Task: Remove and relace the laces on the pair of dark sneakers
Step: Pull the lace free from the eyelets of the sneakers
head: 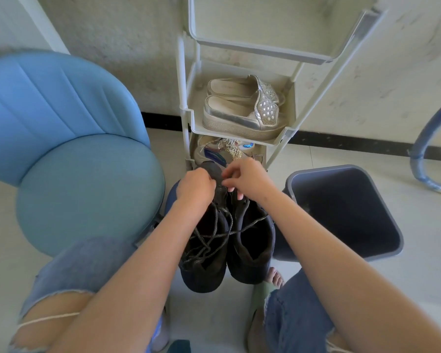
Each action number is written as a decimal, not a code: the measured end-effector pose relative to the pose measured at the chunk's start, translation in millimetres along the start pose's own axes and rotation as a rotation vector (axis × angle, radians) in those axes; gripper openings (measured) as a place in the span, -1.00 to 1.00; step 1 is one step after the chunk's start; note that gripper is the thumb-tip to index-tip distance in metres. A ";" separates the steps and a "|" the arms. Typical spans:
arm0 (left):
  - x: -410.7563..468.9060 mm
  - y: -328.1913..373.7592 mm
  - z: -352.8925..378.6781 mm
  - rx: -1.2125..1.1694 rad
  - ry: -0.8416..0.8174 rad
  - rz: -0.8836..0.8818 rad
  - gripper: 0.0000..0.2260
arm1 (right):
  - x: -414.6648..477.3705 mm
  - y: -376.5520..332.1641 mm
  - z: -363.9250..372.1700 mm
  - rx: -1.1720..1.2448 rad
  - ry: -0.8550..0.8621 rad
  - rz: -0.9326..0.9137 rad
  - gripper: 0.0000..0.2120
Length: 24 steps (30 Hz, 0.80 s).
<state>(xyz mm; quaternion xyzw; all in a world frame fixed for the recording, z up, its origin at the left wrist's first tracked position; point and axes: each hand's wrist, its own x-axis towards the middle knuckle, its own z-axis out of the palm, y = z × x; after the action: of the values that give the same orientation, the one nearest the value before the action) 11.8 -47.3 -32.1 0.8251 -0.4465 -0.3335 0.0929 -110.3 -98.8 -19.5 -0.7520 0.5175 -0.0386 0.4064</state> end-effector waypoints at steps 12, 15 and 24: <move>0.1 -15.3 38.4 -0.696 0.022 -0.310 -0.78 | 29.4 14.4 20.6 -0.205 0.010 0.133 -0.89; -1.0 -14.9 44.4 -0.875 0.045 -0.404 -0.80 | 33.6 16.2 23.8 -0.197 0.009 0.142 -0.84; -4.4 -12.3 53.7 -1.018 0.169 -0.454 -0.81 | 39.6 20.1 25.0 -0.183 -0.004 0.106 -0.86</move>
<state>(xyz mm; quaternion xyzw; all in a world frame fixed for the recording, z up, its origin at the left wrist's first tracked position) -15.6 -28.9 -76.4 0.7755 -0.0314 -0.4514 0.4404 -95.1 -119.3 -63.6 -0.7577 0.5571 0.0318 0.3385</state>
